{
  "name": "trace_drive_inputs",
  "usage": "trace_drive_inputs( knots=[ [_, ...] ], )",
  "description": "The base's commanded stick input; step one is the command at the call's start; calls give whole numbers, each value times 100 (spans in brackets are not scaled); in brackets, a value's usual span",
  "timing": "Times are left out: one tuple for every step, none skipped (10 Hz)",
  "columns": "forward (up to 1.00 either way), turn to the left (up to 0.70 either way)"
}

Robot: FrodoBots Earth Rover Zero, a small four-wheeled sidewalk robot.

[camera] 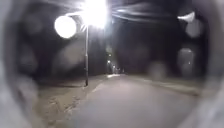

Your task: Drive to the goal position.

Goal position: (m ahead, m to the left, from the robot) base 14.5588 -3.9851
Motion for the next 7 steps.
trace_drive_inputs(
  knots=[
    [100,0],
    [100,0],
    [100,0],
    [100,0],
    [100,0],
    [100,0],
    [100,0]
  ],
)
